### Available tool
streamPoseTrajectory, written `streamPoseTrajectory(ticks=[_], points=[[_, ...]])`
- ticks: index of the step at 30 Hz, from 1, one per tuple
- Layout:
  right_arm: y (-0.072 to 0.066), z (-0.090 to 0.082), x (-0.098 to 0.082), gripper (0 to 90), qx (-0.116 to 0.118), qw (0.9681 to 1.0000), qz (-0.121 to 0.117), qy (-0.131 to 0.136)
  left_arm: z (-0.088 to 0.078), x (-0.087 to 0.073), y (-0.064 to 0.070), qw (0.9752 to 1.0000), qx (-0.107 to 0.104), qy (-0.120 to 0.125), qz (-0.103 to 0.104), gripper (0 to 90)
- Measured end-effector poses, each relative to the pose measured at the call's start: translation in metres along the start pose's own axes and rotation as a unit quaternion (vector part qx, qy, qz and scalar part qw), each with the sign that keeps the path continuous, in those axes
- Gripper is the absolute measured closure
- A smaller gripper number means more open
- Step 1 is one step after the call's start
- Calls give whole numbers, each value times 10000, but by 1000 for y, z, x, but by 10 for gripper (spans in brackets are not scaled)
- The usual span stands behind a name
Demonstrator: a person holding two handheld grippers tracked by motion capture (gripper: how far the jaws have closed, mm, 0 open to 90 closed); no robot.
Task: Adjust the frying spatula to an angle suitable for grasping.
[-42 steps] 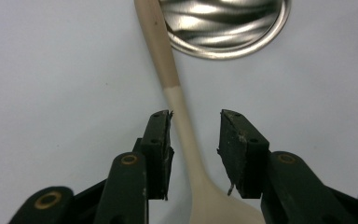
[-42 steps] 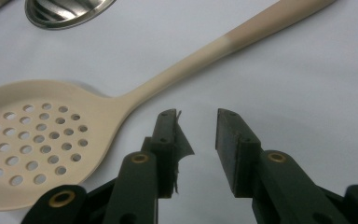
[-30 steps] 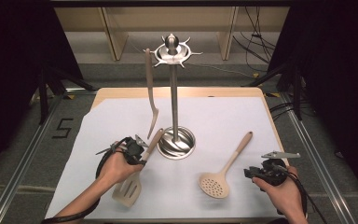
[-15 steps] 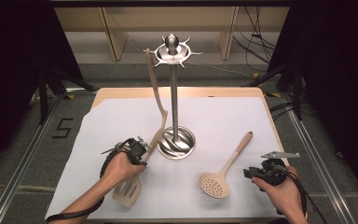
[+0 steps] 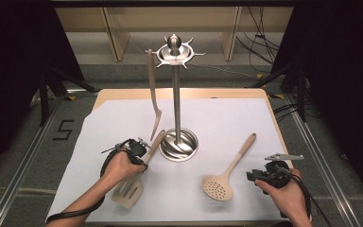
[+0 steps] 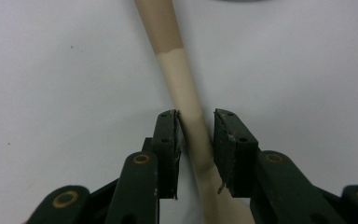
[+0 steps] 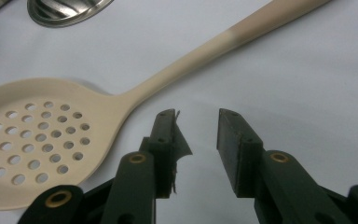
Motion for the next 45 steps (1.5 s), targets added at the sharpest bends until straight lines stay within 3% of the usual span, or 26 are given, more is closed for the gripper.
streamPoseTrajectory(ticks=[1,4,5,7,11,15,17,19,23,28,30,31,32,35,40,43,44,45], points=[[2,1,1,679,-12,9999,-104,67,0,2,-1,9999,17,96,-139,677],[0,0,0,678,9,10000,3,4,-3,0,-5,9999,20,78,-131,659],[0,0,0,677,-18,10000,-13,0,-2,0,-4,9997,-7,102,-225,659],[0,1,0,676,-6,10000,-45,15,0,0,-5,9999,-10,55,-134,660],[0,1,0,668,-7,10000,-57,16,2,-1,-3,9998,-60,-44,-200,659],[1,2,0,668,-26,10000,-52,30,3,-1,-5,9992,-157,27,-357,660],[-3,1,-2,669,53,9999,121,-101,3,-1,-5,9990,-161,42,-409,667],[-2,1,-1,671,24,10000,17,-53,3,-1,-3,9988,-194,17,-448,691],[-2,1,-1,674,33,10000,6,-24,2,-1,-2,9990,-89,-14,-437,726],[-1,1,-1,677,26,10000,1,-32,1,-3,-3,9975,-298,-7,-648,758],[-1,1,-1,677,43,10000,27,-36,1,-3,-3,9957,-360,83,-855,765],[0,1,0,678,23,10000,-73,32,1,-3,-3,9946,-451,76,-927,769],[0,1,0,678,37,10000,-74,26,1,-3,-6,9957,-446,88,-807,773],[1,1,0,678,24,10000,-75,39,1,-4,-7,9948,-483,169,-883,779],[0,1,0,678,42,10000,-68,29,0,-8,-7,9957,-471,119,-785,779],[0,1,0,678,22,10000,-52,17,0,-9,-4,9946,-432,119,-932,776],[0,1,0,678,20,10000,-49,13,0,-9,-5,9953,-423,89,-872,774],[-1,1,-1,677,39,10000,23,-36,0,-8,-7,9968,-409,63,-687,774]])
Point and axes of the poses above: each handheld gripper's, and its own axes: z roughly forward along the jaws, x roughly out of its top, y roughly to its right, the point moved 10 cm from there along z, roughly forward along the jaws, and after that the axes turned 10 degrees about -y, right-handed, at the moved point
